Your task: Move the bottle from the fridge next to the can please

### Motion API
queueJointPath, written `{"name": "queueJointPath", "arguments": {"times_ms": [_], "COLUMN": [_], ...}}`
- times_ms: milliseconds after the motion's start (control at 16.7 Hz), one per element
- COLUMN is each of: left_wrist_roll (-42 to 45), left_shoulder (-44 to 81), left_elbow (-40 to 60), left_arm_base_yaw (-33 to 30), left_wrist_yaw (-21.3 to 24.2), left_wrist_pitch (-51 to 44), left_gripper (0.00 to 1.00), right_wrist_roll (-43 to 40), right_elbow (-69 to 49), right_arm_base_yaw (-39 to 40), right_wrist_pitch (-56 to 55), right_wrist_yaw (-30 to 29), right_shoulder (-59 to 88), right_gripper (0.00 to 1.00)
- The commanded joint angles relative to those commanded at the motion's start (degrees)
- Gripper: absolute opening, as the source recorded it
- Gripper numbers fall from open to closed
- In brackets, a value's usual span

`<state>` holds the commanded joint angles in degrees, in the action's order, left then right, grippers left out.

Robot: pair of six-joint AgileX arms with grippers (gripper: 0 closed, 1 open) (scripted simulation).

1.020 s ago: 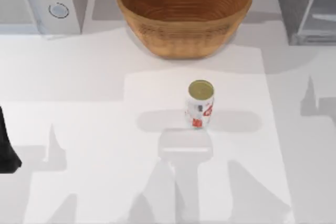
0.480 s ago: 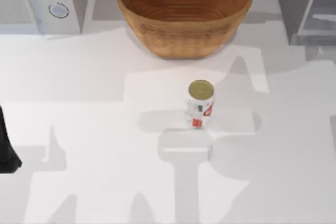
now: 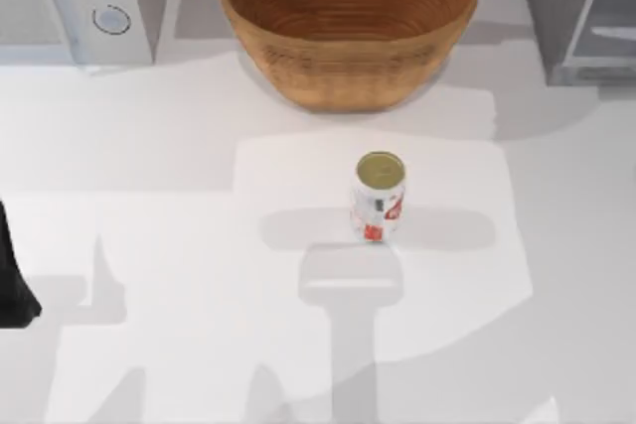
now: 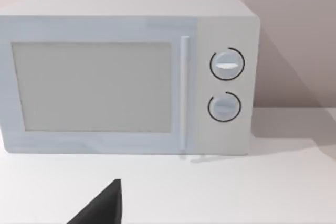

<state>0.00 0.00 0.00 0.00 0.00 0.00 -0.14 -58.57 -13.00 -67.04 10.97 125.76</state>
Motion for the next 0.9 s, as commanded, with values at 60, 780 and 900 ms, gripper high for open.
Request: {"name": "queueJointPath", "arguments": {"times_ms": [60, 780, 900], "left_wrist_roll": [0.00, 0.00, 0.00], "left_shoulder": [0.00, 0.00, 0.00], "left_elbow": [0.00, 0.00, 0.00], "left_arm_base_yaw": [0.00, 0.00, 0.00], "left_wrist_yaw": [0.00, 0.00, 0.00], "left_wrist_pitch": [0.00, 0.00, 0.00], "left_gripper": [1.00, 1.00, 1.00], "right_wrist_roll": [0.00, -0.06, -0.08], "right_elbow": [-0.24, -12.39, -15.92], "right_arm_base_yaw": [-0.05, 1.01, 1.28], "right_wrist_pitch": [-0.27, 5.77, 7.62], "right_wrist_yaw": [0.04, -1.09, -1.39], "right_shoulder": [0.40, 6.50, 8.15], "right_gripper": [1.00, 1.00, 1.00]}}
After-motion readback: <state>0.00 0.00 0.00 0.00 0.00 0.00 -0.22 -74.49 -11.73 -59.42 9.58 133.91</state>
